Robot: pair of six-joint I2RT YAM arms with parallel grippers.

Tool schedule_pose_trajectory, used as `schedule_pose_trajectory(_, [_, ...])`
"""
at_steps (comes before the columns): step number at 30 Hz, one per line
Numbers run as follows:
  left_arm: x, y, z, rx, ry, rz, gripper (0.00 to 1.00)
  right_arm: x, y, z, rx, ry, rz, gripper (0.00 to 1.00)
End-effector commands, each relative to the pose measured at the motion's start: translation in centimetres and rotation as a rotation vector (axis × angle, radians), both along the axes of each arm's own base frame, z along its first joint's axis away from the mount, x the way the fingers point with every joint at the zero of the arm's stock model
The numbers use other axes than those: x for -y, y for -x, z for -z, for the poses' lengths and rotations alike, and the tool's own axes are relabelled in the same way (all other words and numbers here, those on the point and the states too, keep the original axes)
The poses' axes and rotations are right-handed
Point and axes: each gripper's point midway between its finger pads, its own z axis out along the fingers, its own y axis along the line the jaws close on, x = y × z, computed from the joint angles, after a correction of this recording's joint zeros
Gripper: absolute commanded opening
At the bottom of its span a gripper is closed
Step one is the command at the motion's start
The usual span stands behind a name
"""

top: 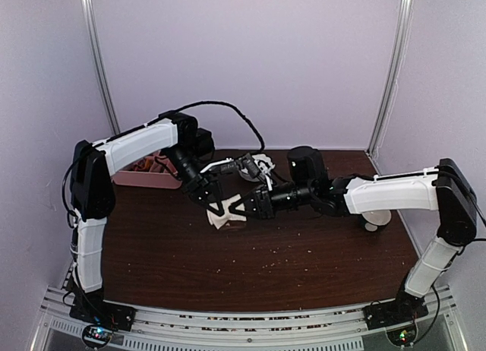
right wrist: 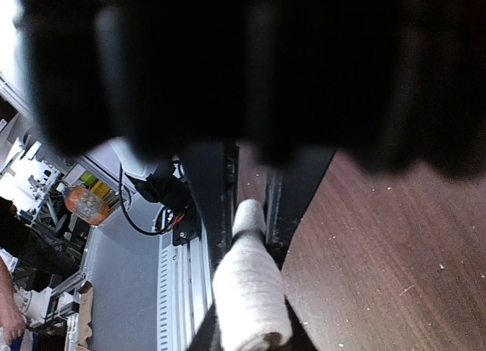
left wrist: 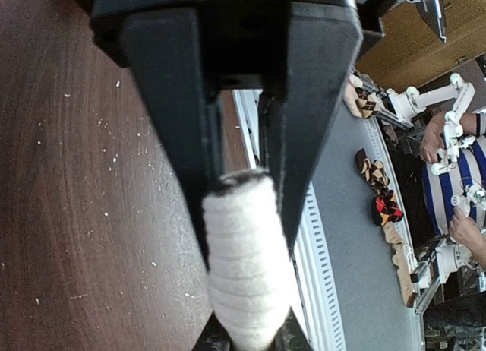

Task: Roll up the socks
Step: Roll the sock.

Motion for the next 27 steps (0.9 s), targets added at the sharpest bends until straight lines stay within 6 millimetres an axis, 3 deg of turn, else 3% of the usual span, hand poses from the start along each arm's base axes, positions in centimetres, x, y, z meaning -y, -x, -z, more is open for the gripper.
schedule_pose_trajectory(1, [0.3,0.8,-2.3,0.090,0.052,0.040,0.02,-0.3,0.1,0.2,-0.060,-0.027,-0.005,0.00])
schedule_pose_trajectory(5, [0.5,-0.3,-2.8,0.164,0.030,0.006,0.20,0.0,-0.3,1.5,-0.084,0.021,0.022,0.00])
schedule_pose_trajectory(7, [0.4,-2.0,-2.8,0.259,-0.017,-0.042,0.36,0.4,-0.8,2.3,-0.086,0.064,0.057,0.00])
schedule_pose_trajectory(8, [0.4,-3.1,-3.2,0.322,-0.034,-0.080,0.60,0.6,-1.3,2.6,-0.084,0.082,0.084,0.00])
schedule_pose_trajectory(9, [0.4,-4.3,-3.3,0.388,-0.059,-0.121,0.92,0.8,-2.0,2.9,-0.085,0.098,0.124,0.00])
schedule_pose_trajectory(10, [0.3,-5.5,-3.6,0.453,-0.077,-0.162,0.97,1.0,-2.7,3.0,-0.094,0.108,0.171,0.00])
schedule_pose_trajectory(13, [0.2,-7.2,-5.1,0.595,-0.067,-0.221,0.98,1.2,-4.5,2.7,-0.137,0.091,0.287,0.00])
schedule_pose_trajectory(17, [0.5,-6.2,-6.6,0.647,-0.037,-0.206,0.98,1.0,-5.6,0.9,-0.189,-0.006,0.356,0.00])
schedule_pose_trajectory(23, [1.1,-4.0,-5.1,0.802,-0.073,-0.117,0.98,0.7,-6.6,-1.5,-0.293,-0.141,0.404,0.00])
schedule_pose_trajectory(27, [0.8,-5.2,-5.1,0.906,-0.093,-0.168,0.98,0.7,-6.6,-3.5,-0.386,-0.299,0.376,0.00])
